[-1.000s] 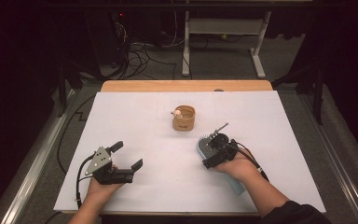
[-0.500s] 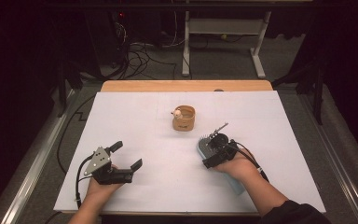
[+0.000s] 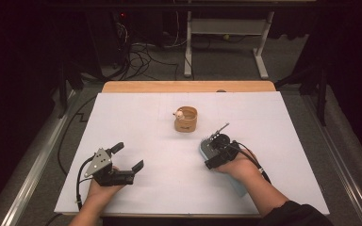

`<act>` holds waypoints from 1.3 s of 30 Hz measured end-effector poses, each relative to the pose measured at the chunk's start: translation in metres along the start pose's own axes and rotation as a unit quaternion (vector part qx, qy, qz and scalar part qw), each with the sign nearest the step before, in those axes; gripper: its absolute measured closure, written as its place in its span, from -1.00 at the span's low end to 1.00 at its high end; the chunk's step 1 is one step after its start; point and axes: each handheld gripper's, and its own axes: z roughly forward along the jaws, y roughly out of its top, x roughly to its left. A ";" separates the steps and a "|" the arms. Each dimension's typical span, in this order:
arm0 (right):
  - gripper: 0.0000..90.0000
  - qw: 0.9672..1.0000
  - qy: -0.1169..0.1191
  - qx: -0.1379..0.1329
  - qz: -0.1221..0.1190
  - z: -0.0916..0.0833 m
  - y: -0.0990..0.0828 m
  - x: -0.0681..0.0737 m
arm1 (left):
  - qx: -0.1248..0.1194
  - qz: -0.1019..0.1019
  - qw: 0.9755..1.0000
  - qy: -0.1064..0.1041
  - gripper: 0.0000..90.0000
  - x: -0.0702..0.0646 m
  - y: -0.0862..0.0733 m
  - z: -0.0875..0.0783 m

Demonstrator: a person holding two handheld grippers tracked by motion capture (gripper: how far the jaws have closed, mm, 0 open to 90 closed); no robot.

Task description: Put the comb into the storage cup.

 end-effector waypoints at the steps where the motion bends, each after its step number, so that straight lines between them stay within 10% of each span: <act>1: -0.63 1.000 0.000 0.003 0.004 0.000 0.000 0.001 | 0.000 0.001 1.000 -0.001 -0.99 0.000 0.000 0.000; 39: -0.55 1.000 0.012 -0.011 0.011 -0.008 0.003 -0.002 | -0.001 0.004 1.000 -0.003 -0.99 0.001 0.002 -0.001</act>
